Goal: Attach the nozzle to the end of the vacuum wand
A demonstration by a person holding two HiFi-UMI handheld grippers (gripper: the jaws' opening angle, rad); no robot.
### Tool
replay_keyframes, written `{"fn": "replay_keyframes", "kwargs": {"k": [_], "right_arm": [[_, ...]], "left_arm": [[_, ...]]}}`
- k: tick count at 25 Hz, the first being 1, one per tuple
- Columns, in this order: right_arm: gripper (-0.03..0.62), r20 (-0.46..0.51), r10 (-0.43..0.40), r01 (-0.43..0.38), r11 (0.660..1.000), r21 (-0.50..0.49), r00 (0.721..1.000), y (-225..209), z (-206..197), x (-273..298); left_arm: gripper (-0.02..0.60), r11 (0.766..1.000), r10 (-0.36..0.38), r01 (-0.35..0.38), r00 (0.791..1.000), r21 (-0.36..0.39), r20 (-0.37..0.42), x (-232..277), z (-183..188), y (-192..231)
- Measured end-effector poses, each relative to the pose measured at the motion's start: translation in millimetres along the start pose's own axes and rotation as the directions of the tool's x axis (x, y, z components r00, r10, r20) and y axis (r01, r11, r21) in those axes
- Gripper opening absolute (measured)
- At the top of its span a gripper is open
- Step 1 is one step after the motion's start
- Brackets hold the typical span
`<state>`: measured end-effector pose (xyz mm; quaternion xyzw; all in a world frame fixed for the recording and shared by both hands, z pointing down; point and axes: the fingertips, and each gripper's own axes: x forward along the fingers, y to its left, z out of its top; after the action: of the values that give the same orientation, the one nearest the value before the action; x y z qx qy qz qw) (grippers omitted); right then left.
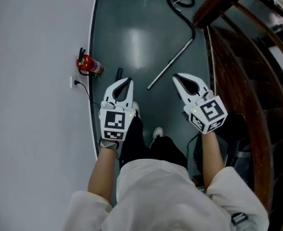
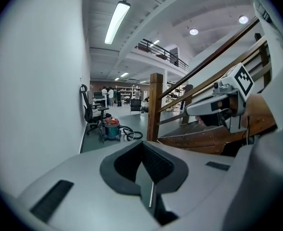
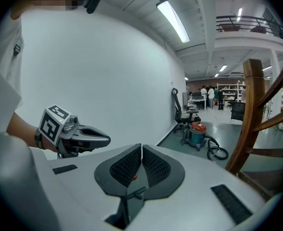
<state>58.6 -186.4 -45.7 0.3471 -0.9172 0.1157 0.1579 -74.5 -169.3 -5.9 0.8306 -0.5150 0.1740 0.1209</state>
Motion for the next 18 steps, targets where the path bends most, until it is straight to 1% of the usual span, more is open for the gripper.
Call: {"fn": "replay_keyframes", "kwargs": {"k": [3, 7, 11, 14, 16, 18], "right_arm": [[0.029, -0.003, 0.016, -0.016, 1.0, -0.013, 1.0, -4, -21, 15], [0.029, 0.018, 0.023, -0.023, 1.0, -0.013, 1.0, -13, -50, 25], [0.029, 0.07, 0.026, -0.025, 1.0, -0.014, 0.997, -23, -71, 37], [0.029, 0.107, 0.022, -0.02, 1.0, -0.012, 0.994, -30, -88, 46], [0.029, 0.114, 0.023, -0.022, 1.0, -0.008, 0.993, -34, -105, 54], [0.029, 0.108, 0.028, -0.025, 0.999, -0.026, 0.994, -39, -124, 68]], "left_arm": [[0.0, 1.0, 0.003, -0.003, 1.0, -0.009, 0.006, 17, -19, 0], [0.0, 1.0, 0.026, -0.026, 0.999, -0.01, 0.035, 37, -38, 2], [0.0, 0.999, 0.045, -0.047, 0.996, 0.027, 0.073, 53, -52, 5], [0.0, 0.997, 0.04, -0.046, 0.993, 0.058, 0.107, 64, -63, 2], [0.0, 0.997, 0.031, -0.039, 0.992, 0.067, 0.122, 72, -74, 0], [0.0, 0.996, 0.025, -0.037, 0.99, 0.08, 0.136, 84, -88, 1]]}}
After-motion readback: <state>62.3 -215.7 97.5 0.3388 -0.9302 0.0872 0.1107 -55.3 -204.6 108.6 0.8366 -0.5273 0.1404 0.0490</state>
